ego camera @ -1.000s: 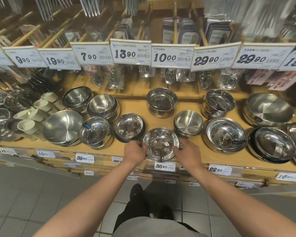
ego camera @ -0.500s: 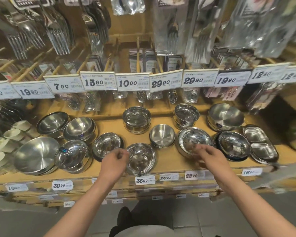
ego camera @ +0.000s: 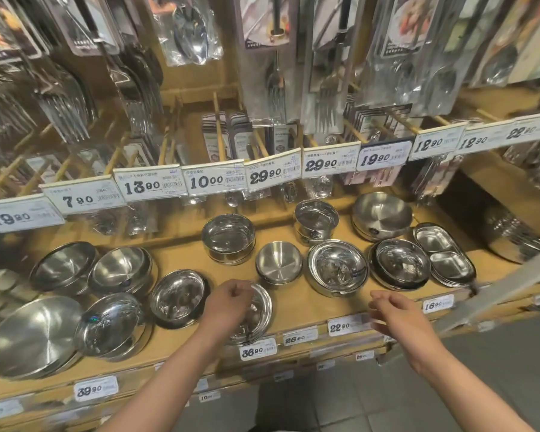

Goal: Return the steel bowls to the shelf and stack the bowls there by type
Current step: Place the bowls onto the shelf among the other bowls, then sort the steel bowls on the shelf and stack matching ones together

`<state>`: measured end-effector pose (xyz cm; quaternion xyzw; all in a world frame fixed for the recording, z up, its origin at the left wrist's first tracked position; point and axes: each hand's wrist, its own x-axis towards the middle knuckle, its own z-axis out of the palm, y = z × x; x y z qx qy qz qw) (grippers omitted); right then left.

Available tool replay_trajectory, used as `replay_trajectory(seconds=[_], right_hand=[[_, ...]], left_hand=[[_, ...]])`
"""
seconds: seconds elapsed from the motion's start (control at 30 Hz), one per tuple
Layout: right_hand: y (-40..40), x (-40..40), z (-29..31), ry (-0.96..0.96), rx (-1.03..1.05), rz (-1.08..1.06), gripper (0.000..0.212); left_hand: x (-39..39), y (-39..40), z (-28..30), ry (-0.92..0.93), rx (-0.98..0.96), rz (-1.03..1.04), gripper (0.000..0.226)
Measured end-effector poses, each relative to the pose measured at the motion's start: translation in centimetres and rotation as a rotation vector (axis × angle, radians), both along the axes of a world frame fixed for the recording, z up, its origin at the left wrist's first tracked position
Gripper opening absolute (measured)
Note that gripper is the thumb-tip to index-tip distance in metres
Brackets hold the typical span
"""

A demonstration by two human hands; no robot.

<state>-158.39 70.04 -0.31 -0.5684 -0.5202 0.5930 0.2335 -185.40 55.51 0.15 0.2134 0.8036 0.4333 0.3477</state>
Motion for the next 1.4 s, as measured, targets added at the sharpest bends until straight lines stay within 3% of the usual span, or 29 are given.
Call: replay_trajectory(seconds=[0.3,0.67,0.8,1.0,1.23,1.4], right_hand=[[-0.6,-2.2,0.6,-0.039,-0.002,-0.07,0.016],[2.5,-2.5,-0.7,-0.041,-0.009,-0.068,0.018],[5.4,-1.4,-0.6,-0.027,-0.006,-0.051,0.017],[10.4,2.0,-0.9,-0.065,0.006,-0.04,0.017],[14.3,5.5,-2.0,-0.255,0.157,-0.006,0.015],[16.6,6.9,-2.5,-0.439,0.253,0.048,0.033]], left_hand=[[-1.8,2.4,-0.5,-0.071,-0.027,-0.049,0.008],[-2.8,6.0,-1.6,0.013,-0.088,-0.087,0.005],[-1.9,8.6,-1.5,0.09,-0.149,-0.064,0.021],[3.2,12.7,-1.4,0.107,-0.085,0.018,0.003],[8.2,14.1,-2.4,0.051,-0.17,0.0,0.009],[11.0,14.1,-3.9,0.021,-0.216,0.104,0.01]])
